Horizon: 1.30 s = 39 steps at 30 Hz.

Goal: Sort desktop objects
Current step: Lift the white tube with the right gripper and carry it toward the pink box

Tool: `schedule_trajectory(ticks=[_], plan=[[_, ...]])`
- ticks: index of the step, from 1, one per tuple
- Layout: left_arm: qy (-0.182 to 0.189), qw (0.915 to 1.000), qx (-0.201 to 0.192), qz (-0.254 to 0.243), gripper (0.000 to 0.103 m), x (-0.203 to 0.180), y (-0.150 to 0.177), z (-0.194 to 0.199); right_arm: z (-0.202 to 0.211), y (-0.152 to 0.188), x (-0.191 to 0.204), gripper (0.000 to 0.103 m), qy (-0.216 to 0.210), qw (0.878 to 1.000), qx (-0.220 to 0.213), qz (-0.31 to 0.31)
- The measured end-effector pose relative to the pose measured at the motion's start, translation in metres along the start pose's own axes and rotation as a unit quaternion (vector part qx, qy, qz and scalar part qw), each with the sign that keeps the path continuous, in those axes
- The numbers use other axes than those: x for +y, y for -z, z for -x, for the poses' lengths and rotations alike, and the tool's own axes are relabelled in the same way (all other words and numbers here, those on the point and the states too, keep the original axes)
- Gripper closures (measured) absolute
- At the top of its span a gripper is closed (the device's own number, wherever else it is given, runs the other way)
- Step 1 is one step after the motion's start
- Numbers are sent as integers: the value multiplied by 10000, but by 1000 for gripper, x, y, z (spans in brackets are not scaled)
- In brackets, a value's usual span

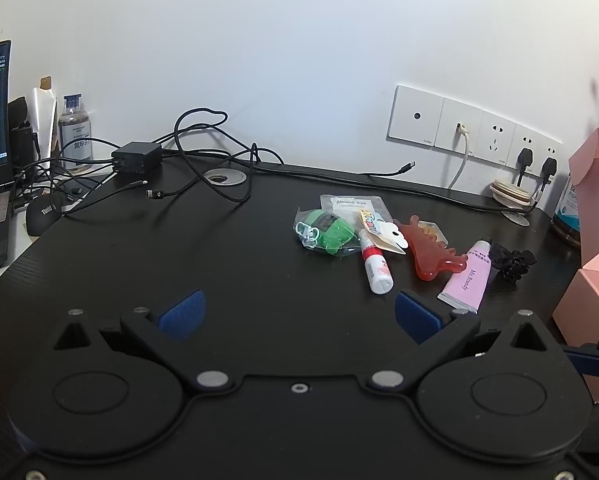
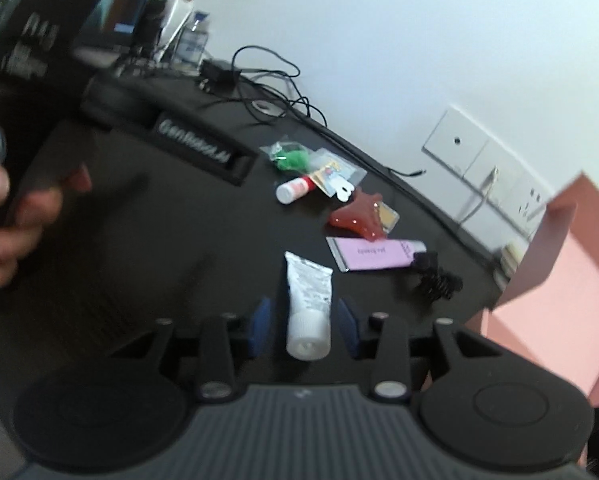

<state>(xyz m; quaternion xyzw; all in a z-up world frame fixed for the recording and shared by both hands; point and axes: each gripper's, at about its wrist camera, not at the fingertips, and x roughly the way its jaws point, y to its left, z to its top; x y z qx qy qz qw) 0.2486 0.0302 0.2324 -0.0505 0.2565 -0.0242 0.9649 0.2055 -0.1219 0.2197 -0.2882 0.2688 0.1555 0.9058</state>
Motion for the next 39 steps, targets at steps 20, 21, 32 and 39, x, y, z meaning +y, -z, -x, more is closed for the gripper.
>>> schedule_trajectory(ticks=[20, 21, 32, 39], plan=[[-16, 10000, 24, 5, 0, 1, 0, -1, -8, 37, -65, 79, -2042, 8831, -216, -4219], [-19, 10000, 24, 2, 0, 1, 0, -1, -11, 40, -67, 79, -2166, 8694, -186, -4438], [-13, 10000, 31, -1, 0, 0, 0, -1, 13, 39, -75, 79, -1882, 8649, -564, -4620], [-32, 10000, 36, -15, 0, -1, 0, 0, 23, 36, -77, 79, -2000, 8644, -664, -4565]])
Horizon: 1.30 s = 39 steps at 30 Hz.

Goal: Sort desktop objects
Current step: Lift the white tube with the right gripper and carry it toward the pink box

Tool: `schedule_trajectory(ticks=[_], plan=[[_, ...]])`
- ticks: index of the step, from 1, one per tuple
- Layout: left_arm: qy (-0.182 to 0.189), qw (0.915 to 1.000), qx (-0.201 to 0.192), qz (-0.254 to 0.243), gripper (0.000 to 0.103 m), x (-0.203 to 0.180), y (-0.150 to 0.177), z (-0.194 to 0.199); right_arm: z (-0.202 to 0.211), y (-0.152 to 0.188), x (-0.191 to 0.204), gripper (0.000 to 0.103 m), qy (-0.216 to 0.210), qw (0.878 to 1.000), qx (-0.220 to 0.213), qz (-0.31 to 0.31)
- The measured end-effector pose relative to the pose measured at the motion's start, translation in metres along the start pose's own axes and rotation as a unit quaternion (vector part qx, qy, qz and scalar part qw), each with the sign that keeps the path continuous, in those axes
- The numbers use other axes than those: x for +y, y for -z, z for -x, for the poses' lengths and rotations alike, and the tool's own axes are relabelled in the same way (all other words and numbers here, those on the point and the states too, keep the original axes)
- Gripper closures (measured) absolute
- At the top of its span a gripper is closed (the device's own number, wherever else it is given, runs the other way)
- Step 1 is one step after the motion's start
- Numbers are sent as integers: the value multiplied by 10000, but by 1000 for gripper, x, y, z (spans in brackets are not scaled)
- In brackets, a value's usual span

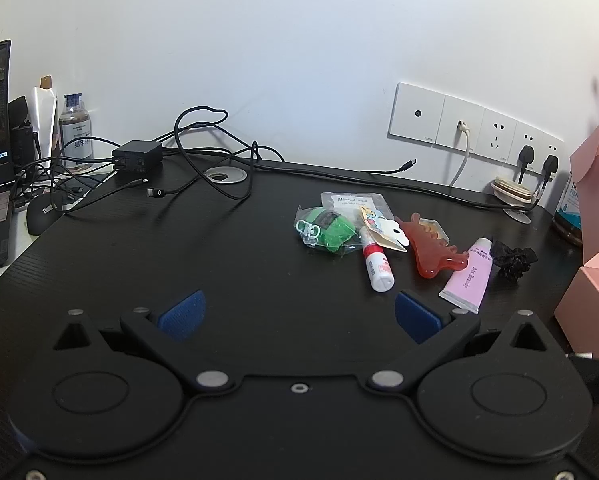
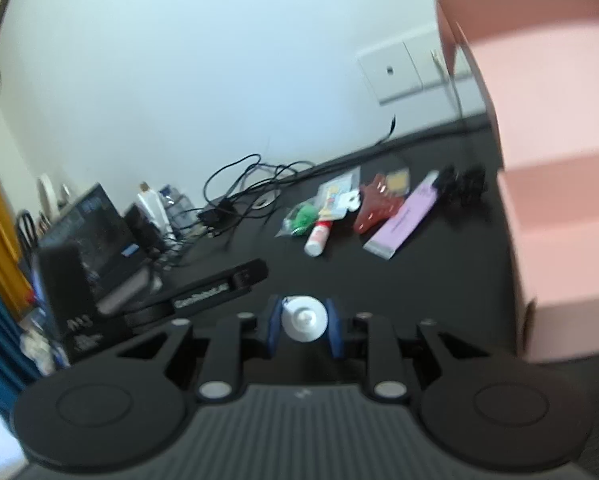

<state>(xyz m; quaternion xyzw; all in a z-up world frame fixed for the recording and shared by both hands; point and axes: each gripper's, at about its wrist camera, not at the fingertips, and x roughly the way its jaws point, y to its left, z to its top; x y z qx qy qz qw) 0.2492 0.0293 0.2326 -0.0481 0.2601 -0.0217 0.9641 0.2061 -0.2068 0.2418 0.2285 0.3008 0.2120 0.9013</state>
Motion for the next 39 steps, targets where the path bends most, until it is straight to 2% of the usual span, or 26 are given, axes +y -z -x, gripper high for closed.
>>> schedule_trajectory(ticks=[4, 10, 14, 19, 23, 26, 27, 29, 31, 33, 36, 39], plan=[[-10, 10000, 0, 0, 0, 0, 0, 0, -5, 5, -25, 79, -249, 9936, 259, -1073], [-4, 10000, 2, -24, 0, -1, 0, 0, -8, 11, -37, 79, -146, 9828, 390, -1801], [5, 10000, 1, -19, 0, 0, 0, 0, -6, 10, -37, 78, 112, 9839, 333, -1751], [11, 10000, 9, -16, 0, 0, 1, 0, -5, 10, -29, 78, 519, 9894, 210, -1342], [7, 10000, -2, -18, 0, 0, 1, 0, -3, 9, -20, 78, 764, 9941, 227, -739], [7, 10000, -9, -12, 0, 0, 1, 1, -9, 12, 6, 77, 1252, 9903, 259, 546], [8, 10000, -6, -4, 0, 0, 1, 0, -13, 15, 19, 77, 1416, 9832, 278, 1122], [10, 10000, -2, 11, 0, 0, 1, 0, -22, 24, 42, 77, 1692, 9605, 325, 2185], [11, 10000, 1, 27, 0, 1, 1, 0, -31, 35, 62, 75, 1915, 9293, 385, 3134], [12, 10000, 0, 48, 0, 2, 1, 0, -43, 41, 73, 75, 2041, 9082, 526, 3616], [22, 10000, 4, 78, 0, 3, 1, -1, -57, 41, 74, 74, 2201, 9025, 784, 3618], [46, 9999, 10, 98, 0, 3, 0, -1, -63, 43, 70, 72, 2355, 8980, 778, 3634]])
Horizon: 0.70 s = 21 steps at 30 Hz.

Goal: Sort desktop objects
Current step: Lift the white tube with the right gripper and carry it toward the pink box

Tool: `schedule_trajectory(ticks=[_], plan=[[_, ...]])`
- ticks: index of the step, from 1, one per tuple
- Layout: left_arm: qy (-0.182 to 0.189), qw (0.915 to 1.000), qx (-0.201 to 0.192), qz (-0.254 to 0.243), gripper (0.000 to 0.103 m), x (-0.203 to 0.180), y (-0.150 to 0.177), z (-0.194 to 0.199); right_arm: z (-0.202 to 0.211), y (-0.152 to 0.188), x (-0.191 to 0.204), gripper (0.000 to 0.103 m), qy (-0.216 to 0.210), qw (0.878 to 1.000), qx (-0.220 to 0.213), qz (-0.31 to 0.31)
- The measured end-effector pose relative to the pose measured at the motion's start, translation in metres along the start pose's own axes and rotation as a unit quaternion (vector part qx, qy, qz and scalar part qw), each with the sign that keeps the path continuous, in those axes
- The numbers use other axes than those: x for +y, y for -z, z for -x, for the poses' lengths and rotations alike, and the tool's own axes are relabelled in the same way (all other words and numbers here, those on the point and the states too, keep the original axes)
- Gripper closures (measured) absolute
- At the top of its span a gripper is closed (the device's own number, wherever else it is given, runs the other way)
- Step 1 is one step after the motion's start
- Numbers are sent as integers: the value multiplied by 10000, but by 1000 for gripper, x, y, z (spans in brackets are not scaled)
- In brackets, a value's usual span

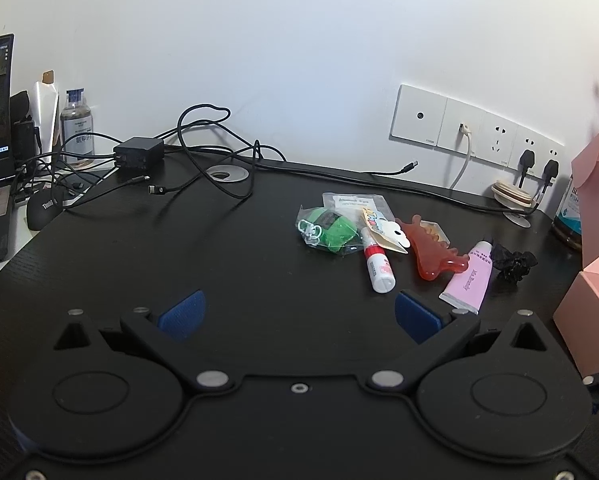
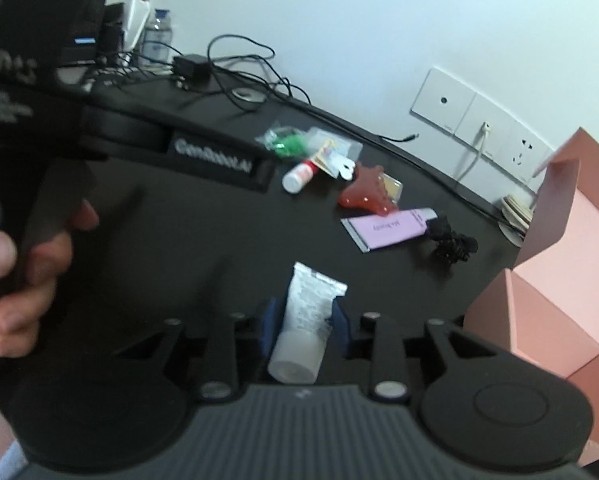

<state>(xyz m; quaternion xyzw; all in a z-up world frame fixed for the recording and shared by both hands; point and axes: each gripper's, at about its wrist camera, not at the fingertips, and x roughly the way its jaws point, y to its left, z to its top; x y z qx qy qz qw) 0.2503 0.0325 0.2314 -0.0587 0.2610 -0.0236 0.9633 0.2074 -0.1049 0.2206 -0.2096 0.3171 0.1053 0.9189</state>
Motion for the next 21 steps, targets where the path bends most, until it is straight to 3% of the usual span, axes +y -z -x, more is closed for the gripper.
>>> schedule_trajectory(ticks=[3, 8, 13, 16, 17, 18, 21], plan=[[20, 10000, 5, -6, 0, 0, 0, 0, -3, 2, 1, 72, 234, 9997, -22, 14], [31, 10000, 5, 16, 0, 1, 0, 0, -7, 8, -21, 76, 33, 9967, -64, -810], [31, 10000, 21, 33, 0, 1, 0, 0, 8, 26, -61, 76, -531, 9725, -306, -2248], [14, 10000, 10, 12, 0, 1, 0, 0, 17, 41, -87, 76, -1207, 9388, -501, -3187], [5, 10000, 5, 5, 0, 0, 0, 0, 16, 47, -95, 76, -1484, 9215, -480, -3556], [-6, 10000, -1, 0, 0, 0, 0, 1, 14, 55, -103, 76, -1831, 8965, -485, -4005], [-31, 10000, -10, -23, 0, -1, 0, 1, 9, 71, -116, 76, -2299, 8499, -385, -4727]])
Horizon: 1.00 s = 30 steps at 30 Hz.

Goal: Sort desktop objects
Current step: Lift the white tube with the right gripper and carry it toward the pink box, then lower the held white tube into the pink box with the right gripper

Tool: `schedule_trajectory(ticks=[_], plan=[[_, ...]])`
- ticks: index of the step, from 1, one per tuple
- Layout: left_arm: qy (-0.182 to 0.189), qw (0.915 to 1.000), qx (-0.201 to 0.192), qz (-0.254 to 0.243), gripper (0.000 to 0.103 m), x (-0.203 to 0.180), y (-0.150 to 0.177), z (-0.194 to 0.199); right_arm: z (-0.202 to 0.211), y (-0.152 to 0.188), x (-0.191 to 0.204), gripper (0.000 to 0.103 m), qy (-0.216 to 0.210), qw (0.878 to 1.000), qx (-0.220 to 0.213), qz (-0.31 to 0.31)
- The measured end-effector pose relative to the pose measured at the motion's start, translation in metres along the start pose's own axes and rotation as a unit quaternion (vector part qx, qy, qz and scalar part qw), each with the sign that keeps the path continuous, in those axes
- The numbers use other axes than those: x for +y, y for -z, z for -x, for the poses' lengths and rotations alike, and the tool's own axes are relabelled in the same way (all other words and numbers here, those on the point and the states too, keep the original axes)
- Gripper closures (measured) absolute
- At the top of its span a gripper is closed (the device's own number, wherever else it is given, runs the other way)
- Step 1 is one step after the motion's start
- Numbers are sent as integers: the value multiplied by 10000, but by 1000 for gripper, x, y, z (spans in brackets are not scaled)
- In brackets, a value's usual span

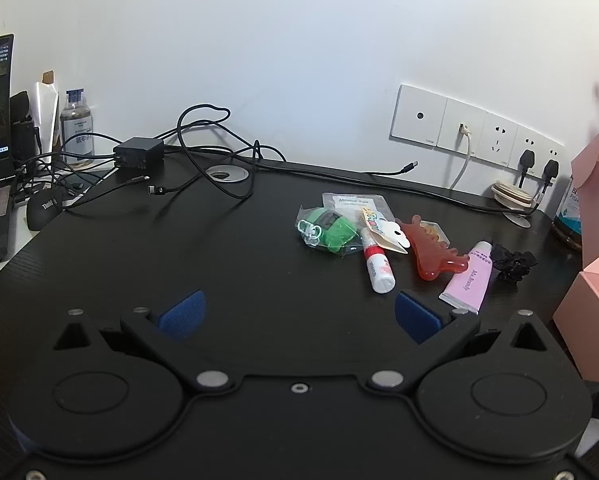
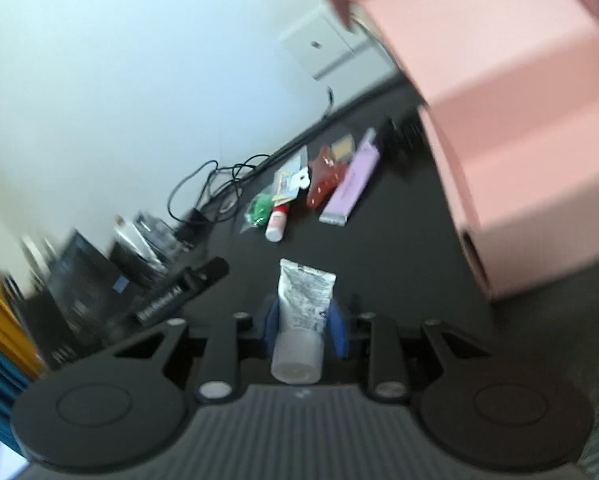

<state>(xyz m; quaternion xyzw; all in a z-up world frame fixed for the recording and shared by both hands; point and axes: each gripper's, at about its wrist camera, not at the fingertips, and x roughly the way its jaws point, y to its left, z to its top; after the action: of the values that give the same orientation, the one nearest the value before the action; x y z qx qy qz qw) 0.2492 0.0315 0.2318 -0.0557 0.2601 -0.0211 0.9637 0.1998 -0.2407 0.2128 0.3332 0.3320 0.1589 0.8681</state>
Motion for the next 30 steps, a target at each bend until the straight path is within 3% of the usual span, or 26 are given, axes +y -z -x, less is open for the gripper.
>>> schedule_trajectory(ticks=[4, 10, 16, 25, 30], plan=[[-30, 10000, -15, -34, 0, -2, 0, 1, 6, 2, 7, 76, 368, 9979, -201, 502], [-104, 9999, -15, -71, 0, -3, 1, 1, 28, 1, 28, 76, 538, 9892, -578, 1234], [-172, 9997, -47, -170, 0, -7, 1, 2, 63, -27, 40, 76, 890, 9749, -846, 1857], [-325, 9987, 93, -376, 0, -15, 0, -2, 95, -73, -1, 76, 1916, 9613, -895, 1764], [-410, 9983, 33, -416, 0, -16, 2, 0, 87, -82, -30, 76, 2450, 9507, -790, 1732]])
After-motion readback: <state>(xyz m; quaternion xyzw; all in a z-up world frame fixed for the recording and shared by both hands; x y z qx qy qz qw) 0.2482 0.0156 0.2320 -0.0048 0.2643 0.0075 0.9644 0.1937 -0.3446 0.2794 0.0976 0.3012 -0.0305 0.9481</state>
